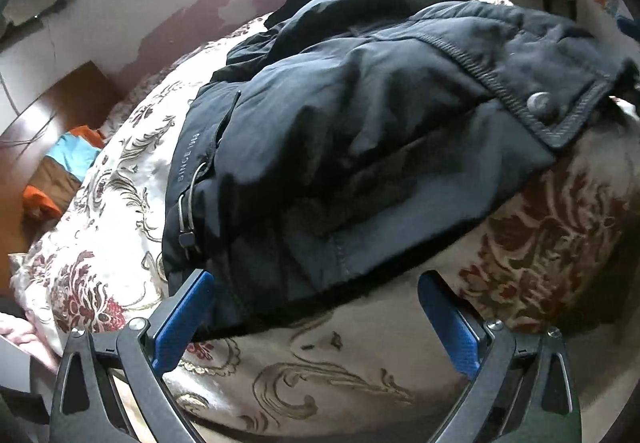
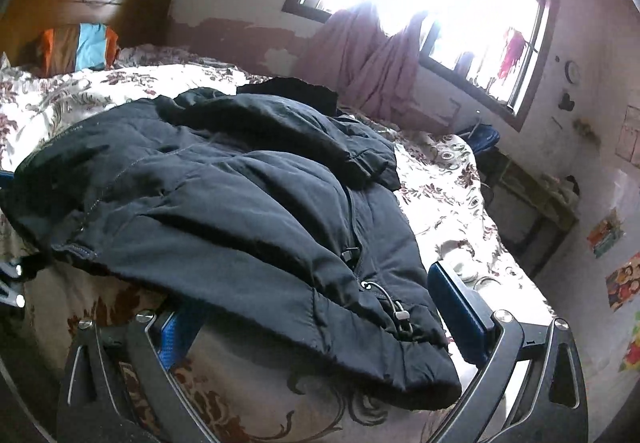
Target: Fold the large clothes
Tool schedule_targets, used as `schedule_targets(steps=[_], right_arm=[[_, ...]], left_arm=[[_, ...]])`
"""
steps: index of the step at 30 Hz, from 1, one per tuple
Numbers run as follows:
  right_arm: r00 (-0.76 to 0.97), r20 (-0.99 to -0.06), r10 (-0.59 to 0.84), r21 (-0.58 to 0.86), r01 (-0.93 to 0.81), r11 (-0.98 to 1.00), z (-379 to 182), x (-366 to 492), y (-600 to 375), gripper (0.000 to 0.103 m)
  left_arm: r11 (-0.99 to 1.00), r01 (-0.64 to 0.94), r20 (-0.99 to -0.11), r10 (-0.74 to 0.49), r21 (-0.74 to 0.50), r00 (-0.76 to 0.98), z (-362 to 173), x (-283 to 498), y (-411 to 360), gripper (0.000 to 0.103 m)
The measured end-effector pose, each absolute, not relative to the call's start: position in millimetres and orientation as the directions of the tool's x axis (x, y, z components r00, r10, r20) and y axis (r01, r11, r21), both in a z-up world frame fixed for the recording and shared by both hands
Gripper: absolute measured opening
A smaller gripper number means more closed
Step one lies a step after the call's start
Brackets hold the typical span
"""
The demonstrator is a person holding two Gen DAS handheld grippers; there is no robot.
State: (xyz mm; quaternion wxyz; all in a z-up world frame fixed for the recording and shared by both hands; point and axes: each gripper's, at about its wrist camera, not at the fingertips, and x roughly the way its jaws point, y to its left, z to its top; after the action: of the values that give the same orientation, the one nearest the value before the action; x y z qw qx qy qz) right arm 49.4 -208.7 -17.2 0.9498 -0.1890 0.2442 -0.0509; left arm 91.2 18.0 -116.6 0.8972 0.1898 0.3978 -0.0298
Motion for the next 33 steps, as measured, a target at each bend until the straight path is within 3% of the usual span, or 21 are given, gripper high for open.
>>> schedule_targets(steps=[7,17,24,29,33], right_arm=[[0.898,-0.42,-0.131,-0.285,0.006,0.958,-18,51,-222,0.101],[0.904,-0.401,-0.151,-0.301,0.026,0.953,-22,52,-215,0.101],[0.849,-0.45,-0.278,-0.429,0.068,0.901,-38,65,-203,0.101],[0.758,-0.5,-0.42,-0.562,0.086,0.823,-60,86,-194,0.101],[0.749,-0.503,-0.432,-0.56,0.099,0.823,-57,88,-198,0.101]], left_arm=[[0.945,0.1,-0.673,0.146,0.312,0.725,-110,99,37,0.103],[0.971,0.038,-0.643,0.127,0.237,0.756,-97,102,60,0.103],[0.94,0.056,-0.644,0.186,0.337,0.742,-108,106,45,0.103],[0.92,0.02,-0.59,0.234,0.391,0.773,-108,111,48,0.103],[0.907,-0.019,-0.508,0.252,0.42,0.824,-98,106,49,0.102]])
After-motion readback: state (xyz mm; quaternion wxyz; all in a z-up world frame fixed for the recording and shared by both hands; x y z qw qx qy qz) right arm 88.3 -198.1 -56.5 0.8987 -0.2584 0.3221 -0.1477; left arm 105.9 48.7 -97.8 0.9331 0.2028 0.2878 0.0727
